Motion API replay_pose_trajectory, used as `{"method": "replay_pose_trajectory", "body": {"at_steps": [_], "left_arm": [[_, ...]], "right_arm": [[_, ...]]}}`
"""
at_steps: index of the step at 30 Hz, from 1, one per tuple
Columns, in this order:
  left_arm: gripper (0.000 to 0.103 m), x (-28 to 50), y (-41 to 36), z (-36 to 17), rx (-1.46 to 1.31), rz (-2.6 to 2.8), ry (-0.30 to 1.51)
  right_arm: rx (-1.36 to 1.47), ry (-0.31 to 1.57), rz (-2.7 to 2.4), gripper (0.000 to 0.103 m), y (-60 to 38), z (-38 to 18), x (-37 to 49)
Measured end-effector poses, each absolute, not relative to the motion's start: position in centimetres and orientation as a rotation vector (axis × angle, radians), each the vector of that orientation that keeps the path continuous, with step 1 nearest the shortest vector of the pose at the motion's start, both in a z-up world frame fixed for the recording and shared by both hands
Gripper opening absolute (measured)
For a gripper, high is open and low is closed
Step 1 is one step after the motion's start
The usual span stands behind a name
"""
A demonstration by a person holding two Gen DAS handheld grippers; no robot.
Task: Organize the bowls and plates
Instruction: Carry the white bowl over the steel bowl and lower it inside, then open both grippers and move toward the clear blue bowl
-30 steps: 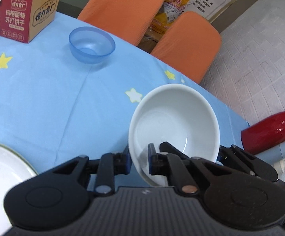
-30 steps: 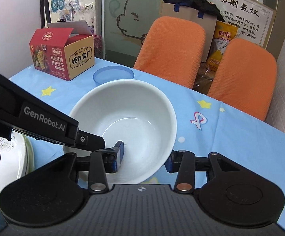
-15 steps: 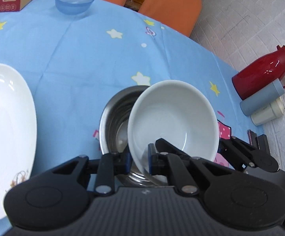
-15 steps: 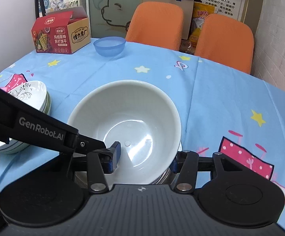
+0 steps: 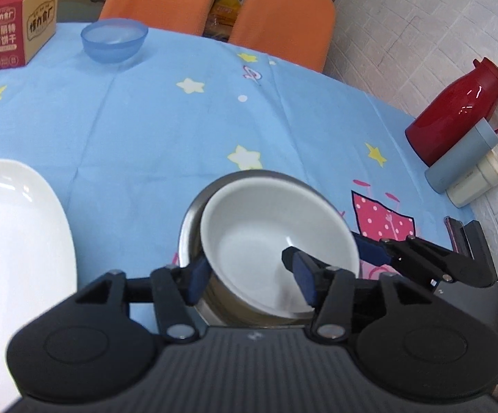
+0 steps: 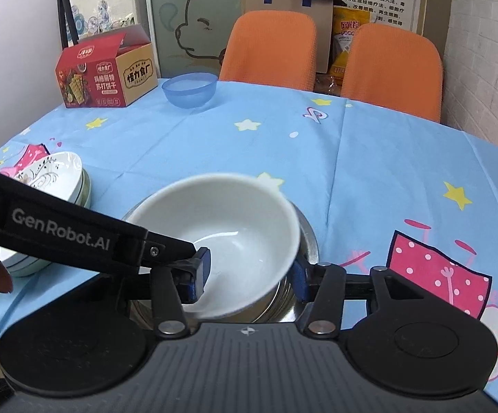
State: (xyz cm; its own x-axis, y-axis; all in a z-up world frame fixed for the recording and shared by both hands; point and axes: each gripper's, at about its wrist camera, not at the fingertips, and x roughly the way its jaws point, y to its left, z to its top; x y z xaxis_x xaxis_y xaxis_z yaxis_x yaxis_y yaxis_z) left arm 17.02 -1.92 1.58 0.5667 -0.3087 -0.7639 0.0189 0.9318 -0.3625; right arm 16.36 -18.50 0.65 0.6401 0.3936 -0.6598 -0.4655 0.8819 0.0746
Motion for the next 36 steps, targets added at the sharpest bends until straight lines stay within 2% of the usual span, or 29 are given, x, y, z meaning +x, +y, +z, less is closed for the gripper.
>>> {"method": "replay_pose_trajectory", "body": {"at_steps": [2, 3, 5, 14, 28, 36], "left_arm": [[0.062, 17.0, -1.6, 2.2, -0.330, -0.205, 0.948], [0.069, 16.9, -1.4, 2.6, -0.330, -0.202, 0.945], [0.071, 16.6, -0.8, 3.2, -0.339, -0.194, 0.923], [0.074, 16.5, 1.9, 4.5, -0.325, -0.171, 0.865], [0.074, 19.6, 8.3, 3.3, -0.330, -0.071, 0.875], [0.075, 24.4, 12.1, 2.8, -0.331, -0.008, 0.883]], "right_arm": [[-0.063, 0.715, 0.496, 0.085, -19.1, 1.0, 16.4], [-0.048, 0.706, 0.493, 0.087, -19.4, 1.2, 16.4], [-0.053, 0.681, 0.456, 0.103, -19.6, 1.6, 16.3], [-0.047, 0.691, 0.436, 0.103, -20.2, 1.0, 17.3], [-0.022, 0.764, 0.484, 0.103, -17.3, 1.5, 22.4], [-0.187, 0.786, 0.541, 0.103, -11.5, 3.2, 27.2]]}}
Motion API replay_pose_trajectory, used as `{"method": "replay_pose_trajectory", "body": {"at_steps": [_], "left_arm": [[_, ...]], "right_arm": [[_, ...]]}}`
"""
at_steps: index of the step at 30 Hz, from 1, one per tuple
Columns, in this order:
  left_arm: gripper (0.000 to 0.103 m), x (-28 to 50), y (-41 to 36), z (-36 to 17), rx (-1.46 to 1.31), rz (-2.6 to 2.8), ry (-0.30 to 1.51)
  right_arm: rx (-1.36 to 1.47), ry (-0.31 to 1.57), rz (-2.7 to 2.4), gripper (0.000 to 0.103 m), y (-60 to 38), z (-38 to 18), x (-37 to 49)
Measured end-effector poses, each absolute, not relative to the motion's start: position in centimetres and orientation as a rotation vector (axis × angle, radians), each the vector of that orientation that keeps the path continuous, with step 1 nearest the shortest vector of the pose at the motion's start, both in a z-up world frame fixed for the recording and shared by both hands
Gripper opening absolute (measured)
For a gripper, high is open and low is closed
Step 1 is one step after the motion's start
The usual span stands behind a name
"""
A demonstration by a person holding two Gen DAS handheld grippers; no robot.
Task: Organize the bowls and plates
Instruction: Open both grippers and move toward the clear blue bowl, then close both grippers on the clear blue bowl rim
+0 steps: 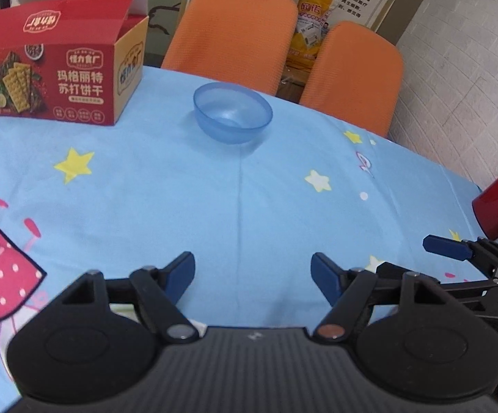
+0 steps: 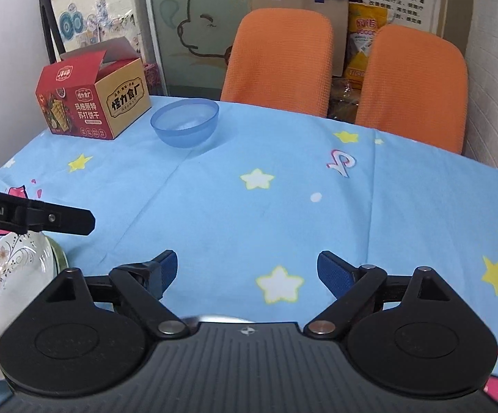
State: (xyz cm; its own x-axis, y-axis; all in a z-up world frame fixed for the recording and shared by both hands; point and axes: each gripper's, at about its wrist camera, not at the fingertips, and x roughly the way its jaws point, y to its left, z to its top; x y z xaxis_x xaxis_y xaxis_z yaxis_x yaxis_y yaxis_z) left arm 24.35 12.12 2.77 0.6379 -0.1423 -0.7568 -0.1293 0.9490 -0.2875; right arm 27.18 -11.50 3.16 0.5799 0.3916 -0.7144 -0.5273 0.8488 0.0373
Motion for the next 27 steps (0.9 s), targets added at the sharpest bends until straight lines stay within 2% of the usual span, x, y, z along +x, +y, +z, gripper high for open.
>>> {"method": "replay_pose_trajectory", "body": {"at_steps": [4, 12, 16, 21, 27], "left_arm": [[0.075, 27.9, 14.4, 2.7, -0.361, 0.029, 0.866], [0.075, 34.2, 20.2, 1.9, -0.632, 0.157, 0.791], [0.075, 36.8, 20.9, 0.3, -0.707, 0.179, 0.821], [0.075, 39.1, 21.6, -1.7, -0.797, 0.243, 0.855], [0.075, 40.2, 21.1, -1.7, -0.750, 0.243, 0.838]], "right_arm": [[-0.231, 0.792, 0.574, 0.103, -8.6, 4.1, 30.6], [-0.129, 0.810, 0.608, 0.103, -4.3, 4.4, 37.4], [-0.058, 0.833, 0.609, 0.103, -2.4, 3.5, 40.8], [-0.147, 0.856, 0.597, 0.103, 0.2, 1.0, 43.2], [-0.156, 0.862, 0.636, 0.103, 1.2, -0.5, 44.6]]}}
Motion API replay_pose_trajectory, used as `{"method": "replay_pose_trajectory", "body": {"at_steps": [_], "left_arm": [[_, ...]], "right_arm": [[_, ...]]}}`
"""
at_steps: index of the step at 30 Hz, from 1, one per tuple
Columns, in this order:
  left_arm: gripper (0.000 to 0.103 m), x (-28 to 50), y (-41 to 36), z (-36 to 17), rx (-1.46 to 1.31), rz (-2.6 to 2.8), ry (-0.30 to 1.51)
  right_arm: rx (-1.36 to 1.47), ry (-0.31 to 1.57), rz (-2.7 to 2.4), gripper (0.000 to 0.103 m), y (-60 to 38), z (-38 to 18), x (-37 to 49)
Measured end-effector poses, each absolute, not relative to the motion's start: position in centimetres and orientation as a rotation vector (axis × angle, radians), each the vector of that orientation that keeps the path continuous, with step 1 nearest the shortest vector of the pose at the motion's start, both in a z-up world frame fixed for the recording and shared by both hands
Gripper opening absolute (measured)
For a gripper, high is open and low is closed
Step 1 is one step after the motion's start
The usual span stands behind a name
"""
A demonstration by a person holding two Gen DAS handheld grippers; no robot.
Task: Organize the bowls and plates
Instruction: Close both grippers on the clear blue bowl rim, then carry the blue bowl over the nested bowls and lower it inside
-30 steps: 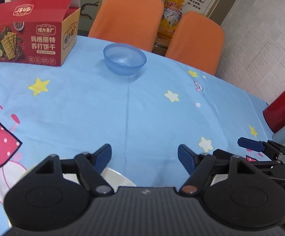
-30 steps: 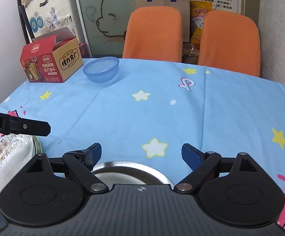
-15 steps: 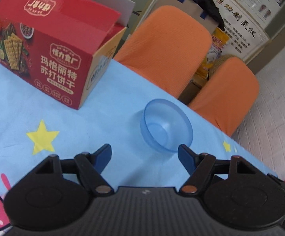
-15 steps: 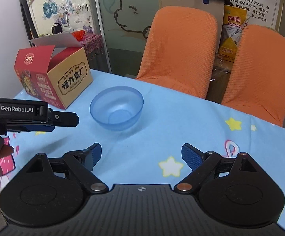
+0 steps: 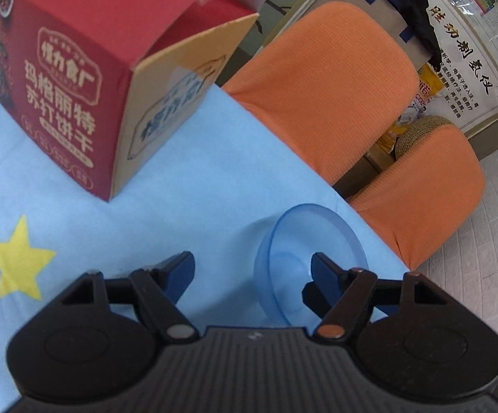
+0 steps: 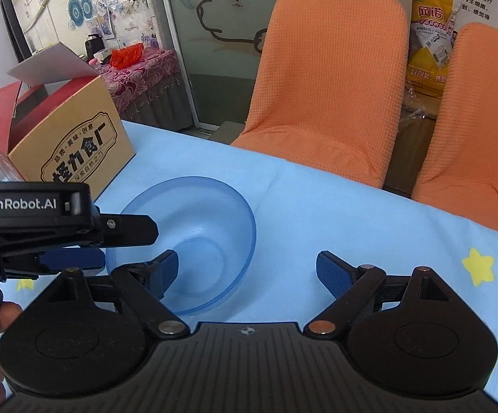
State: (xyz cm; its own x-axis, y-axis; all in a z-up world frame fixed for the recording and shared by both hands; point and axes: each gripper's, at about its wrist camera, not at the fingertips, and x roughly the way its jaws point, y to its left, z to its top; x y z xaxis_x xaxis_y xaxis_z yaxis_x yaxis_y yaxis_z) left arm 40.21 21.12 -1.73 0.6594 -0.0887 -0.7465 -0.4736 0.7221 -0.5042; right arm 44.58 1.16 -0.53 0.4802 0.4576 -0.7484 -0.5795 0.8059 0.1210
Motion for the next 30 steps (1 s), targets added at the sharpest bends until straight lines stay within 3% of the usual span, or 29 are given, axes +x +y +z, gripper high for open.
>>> {"method": "replay_pose_trajectory", "body": {"at_steps": [3, 5, 7, 8, 9, 10, 21, 30], "left_arm": [[0.075, 40.2, 20.6, -1.7, -0.705, 0.242, 0.835], [0.069, 40.4, 20.3, -1.7, -0.683, 0.240, 0.836], [0.050, 40.8, 20.1, -1.8, -0.643, 0.231, 0.842], [0.034, 41.1, 19.7, -1.8, -0.609, 0.225, 0.852], [0.016, 41.3, 19.3, -1.7, -0.569, 0.231, 0.857], [0.011, 41.4, 19.0, -1.7, -0.547, 0.226, 0.861], [0.009, 35.8, 16.8, 0.4, -0.545, 0.136, 0.882], [0.009, 27.4, 9.2, 4.5, -0.491, 0.000, 0.824]], "right_arm": [[-0.154, 0.867, 0.653, 0.103, 1.5, -1.1, 44.8], [-0.141, 0.875, 0.665, 0.103, 1.6, -1.4, 44.8], [-0.179, 0.847, 0.662, 0.101, 2.2, -1.4, 44.4], [-0.198, 0.838, 0.671, 0.079, 2.4, -1.3, 44.1], [-0.205, 0.841, 0.685, 0.072, 2.6, -1.1, 43.8], [-0.200, 0.854, 0.708, 0.066, 2.7, -1.0, 43.5], [-0.218, 0.857, 0.717, 0.063, -0.1, 1.5, 37.4], [-0.213, 0.806, 0.615, 0.073, -7.1, 5.3, 28.2]]}}
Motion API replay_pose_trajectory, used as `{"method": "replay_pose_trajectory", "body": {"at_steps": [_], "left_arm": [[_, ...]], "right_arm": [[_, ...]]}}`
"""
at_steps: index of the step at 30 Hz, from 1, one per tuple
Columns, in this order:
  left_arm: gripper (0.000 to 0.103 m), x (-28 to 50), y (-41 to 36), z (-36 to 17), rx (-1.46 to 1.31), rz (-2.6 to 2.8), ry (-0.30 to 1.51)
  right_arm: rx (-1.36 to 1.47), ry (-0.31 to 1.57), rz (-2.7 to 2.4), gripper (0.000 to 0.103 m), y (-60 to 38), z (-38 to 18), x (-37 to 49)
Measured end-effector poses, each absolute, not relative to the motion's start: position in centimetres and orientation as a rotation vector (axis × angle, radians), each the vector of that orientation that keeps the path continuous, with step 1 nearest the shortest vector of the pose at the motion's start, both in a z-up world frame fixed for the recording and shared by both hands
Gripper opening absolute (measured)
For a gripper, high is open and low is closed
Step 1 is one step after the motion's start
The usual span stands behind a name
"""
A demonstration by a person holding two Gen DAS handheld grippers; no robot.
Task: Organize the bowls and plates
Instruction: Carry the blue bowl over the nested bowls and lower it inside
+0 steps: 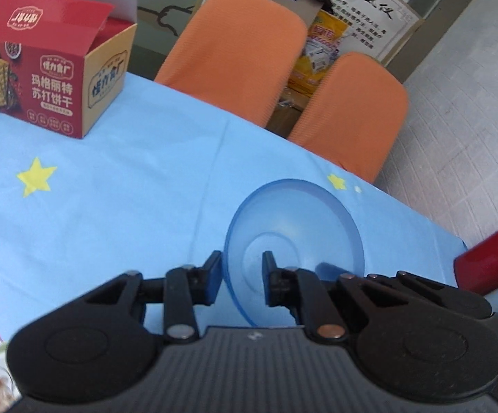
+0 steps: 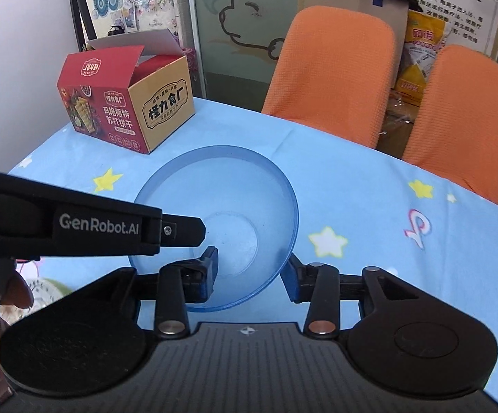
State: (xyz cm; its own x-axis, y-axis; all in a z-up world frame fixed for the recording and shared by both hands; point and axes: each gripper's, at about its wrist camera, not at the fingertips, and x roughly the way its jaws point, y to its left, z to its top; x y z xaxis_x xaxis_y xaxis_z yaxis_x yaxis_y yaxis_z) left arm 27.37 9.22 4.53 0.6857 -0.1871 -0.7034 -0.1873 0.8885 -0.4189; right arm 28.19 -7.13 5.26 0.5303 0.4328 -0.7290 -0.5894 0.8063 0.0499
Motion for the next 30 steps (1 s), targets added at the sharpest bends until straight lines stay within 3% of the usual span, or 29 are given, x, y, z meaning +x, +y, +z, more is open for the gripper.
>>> {"method": "replay_pose_trajectory", "body": {"at_steps": [12, 26, 29, 30], "left_arm": [[0.010, 18.8, -0.7, 4.2, -0.416, -0.164, 0.868], [0.010, 16.9, -2.0, 1.2, -0.351, -0.170, 0.924], [0.013, 16.9, -1.8, 1.2, -0.344, -0.184, 0.916], [0.020, 16.8, -1.7, 1.3, -0.343, -0.195, 0.907]], "right_arm": [[-0.178, 0.790, 0.479, 0.074, -15.2, 5.3, 18.4], [-0.116, 0.833, 0.489, 0.076, -16.1, 1.5, 16.1], [-0.125, 0.816, 0.487, 0.075, -16.5, 1.5, 15.8], [-0.126, 0.804, 0.483, 0.075, -16.6, 1.6, 15.6]]}}
